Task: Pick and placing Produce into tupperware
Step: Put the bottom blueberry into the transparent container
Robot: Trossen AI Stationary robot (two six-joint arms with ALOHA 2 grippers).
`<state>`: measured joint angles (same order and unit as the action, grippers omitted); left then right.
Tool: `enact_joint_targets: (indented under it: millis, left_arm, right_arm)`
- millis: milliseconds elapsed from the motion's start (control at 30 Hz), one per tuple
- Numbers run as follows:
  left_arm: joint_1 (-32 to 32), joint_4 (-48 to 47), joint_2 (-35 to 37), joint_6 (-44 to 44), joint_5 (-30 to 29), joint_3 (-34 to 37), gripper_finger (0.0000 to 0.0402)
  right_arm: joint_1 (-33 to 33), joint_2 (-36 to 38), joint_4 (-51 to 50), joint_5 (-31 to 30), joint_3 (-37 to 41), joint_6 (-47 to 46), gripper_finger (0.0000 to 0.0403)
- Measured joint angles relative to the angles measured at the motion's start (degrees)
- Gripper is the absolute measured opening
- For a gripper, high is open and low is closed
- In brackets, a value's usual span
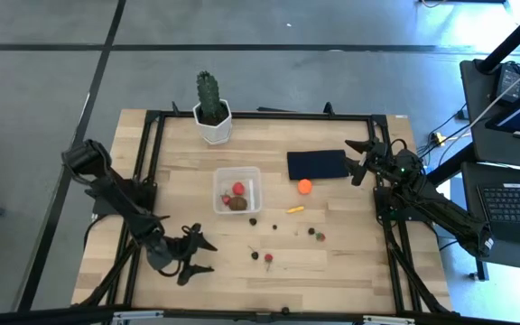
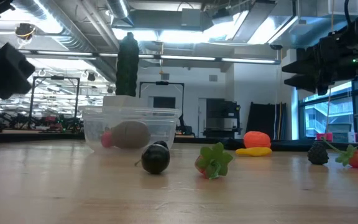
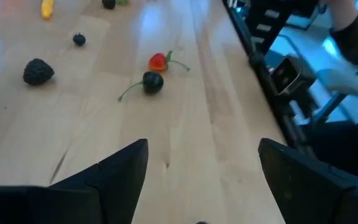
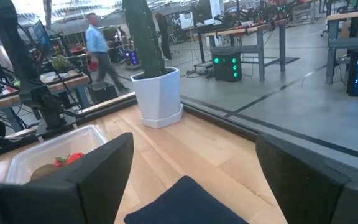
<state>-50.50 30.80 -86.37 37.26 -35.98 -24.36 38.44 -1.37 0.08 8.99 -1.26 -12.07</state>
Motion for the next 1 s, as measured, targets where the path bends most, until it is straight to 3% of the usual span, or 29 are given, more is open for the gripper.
enact_joint_targets:
  millis: [200,633,1000]
  left_arm:
    - [-3.0,3.9,-4.9,0.2,-5.6,0.0,0.0296]
    - [-6.1,16.1,-18.8,4.4,-11.6,0.0,0.0296]
    - [-10.7,20.4,-24.0,4.7,-17.7,0.0,0.0296]
  right_arm:
    - [0.0,0.0,0.0,0.0,0.0,-2.8,0.0339]
    - [0.0,0.0,0.0,0.0,0.0,-3.4,0.0339]
    - [0.0,0.0,0.0,0.0,0.0,-4.2,0.0339]
